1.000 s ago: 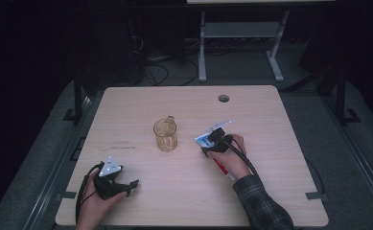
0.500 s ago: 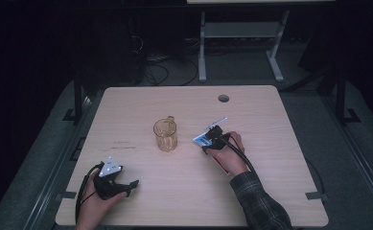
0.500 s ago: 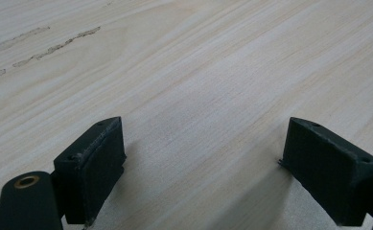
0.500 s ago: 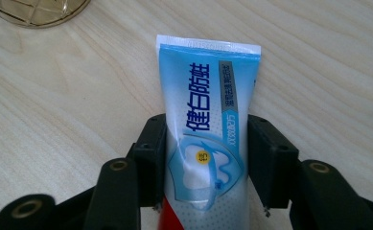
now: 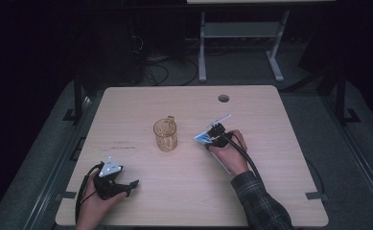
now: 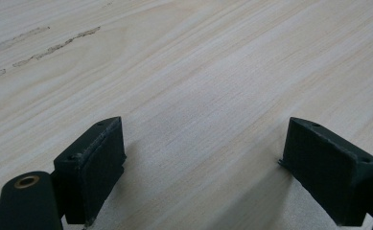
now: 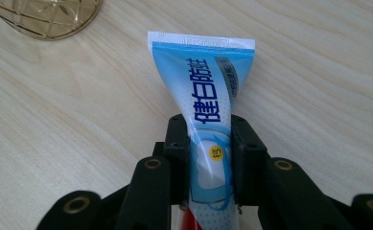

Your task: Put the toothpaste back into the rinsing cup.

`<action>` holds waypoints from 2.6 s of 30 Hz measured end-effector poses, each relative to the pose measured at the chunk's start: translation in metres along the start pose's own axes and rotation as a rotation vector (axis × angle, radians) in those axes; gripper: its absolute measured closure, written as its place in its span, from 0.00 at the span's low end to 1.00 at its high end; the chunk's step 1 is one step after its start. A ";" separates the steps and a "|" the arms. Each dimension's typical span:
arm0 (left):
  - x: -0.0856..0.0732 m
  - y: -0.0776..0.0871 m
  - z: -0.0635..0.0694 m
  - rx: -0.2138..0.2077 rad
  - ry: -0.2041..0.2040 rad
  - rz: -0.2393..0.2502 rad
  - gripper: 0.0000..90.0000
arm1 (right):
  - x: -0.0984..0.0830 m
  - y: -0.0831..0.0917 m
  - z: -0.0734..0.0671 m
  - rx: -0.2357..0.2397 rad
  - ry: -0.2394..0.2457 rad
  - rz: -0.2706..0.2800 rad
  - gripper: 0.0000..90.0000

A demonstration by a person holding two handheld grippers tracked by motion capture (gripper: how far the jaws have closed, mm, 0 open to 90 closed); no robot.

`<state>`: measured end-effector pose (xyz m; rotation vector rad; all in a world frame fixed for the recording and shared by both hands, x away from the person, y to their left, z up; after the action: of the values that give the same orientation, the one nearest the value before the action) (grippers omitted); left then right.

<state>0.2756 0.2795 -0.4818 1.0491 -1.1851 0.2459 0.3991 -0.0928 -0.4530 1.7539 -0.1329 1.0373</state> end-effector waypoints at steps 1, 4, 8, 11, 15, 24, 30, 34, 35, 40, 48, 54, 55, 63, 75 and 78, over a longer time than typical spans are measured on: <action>0.000 0.000 0.000 0.000 0.000 0.000 0.15 | 0.000 0.001 0.000 0.005 -0.004 0.005 0.80; 0.000 0.000 0.000 0.000 0.000 0.000 0.15 | -0.001 0.004 0.001 0.009 -0.006 0.029 0.80; 0.000 0.000 0.000 0.000 0.000 0.000 0.15 | 0.000 0.014 0.002 0.032 -0.021 0.081 0.81; 0.000 0.000 0.000 0.000 0.000 0.000 0.15 | 0.001 0.022 0.003 0.052 -0.029 0.115 0.81; 0.000 0.000 0.000 0.000 0.000 0.000 0.15 | 0.000 0.030 0.002 0.069 -0.027 0.157 0.81; 0.000 0.000 0.000 0.000 0.000 0.000 0.15 | 0.000 0.048 0.005 0.102 -0.042 0.252 0.81; 0.000 0.000 0.000 0.000 0.000 0.000 0.15 | -0.001 0.060 0.008 0.126 -0.041 0.317 0.82; 0.000 0.000 0.000 0.000 0.000 0.000 0.15 | -0.001 0.070 0.011 0.144 -0.045 0.359 0.82; 0.000 0.000 0.000 0.000 0.000 0.000 0.15 | -0.001 0.073 0.011 0.150 -0.045 0.370 0.82; 0.000 0.000 0.000 0.000 -0.002 0.000 0.15 | -0.001 0.084 0.015 0.176 -0.051 0.407 0.82; 0.000 0.000 0.000 0.000 -0.002 0.000 0.15 | 0.002 0.094 0.018 0.209 -0.050 0.465 0.82; 0.000 0.000 0.000 0.000 -0.001 0.000 0.15 | 0.004 0.096 0.019 0.226 -0.050 0.483 0.82; 0.000 0.000 0.000 0.000 -0.001 0.000 0.15 | 0.004 0.096 0.019 0.226 -0.050 0.483 0.82; 0.000 0.000 0.000 0.000 0.002 0.002 0.15 | 0.015 0.096 0.015 0.244 -0.035 0.503 0.82; 0.000 0.000 0.000 0.001 -0.001 0.001 0.15 | 0.037 0.095 0.010 0.261 -0.023 0.529 0.82; 0.000 0.000 0.000 0.001 -0.001 0.001 0.15 | 0.043 0.094 0.009 0.261 -0.021 0.533 0.82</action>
<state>0.2758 0.2796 -0.4818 1.0496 -1.1864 0.2473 0.3807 -0.1267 -0.3566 2.0193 -0.5205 1.4690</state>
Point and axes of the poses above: each handheld gripper's, and its own axes: y roughly backward along the jaws, x roughly out of its top, z roughly to its right, the point moved 1 cm from there along -y, roughly forward along the jaws, and after that the axes turned 11 degrees about z, right-handed, at the moved point
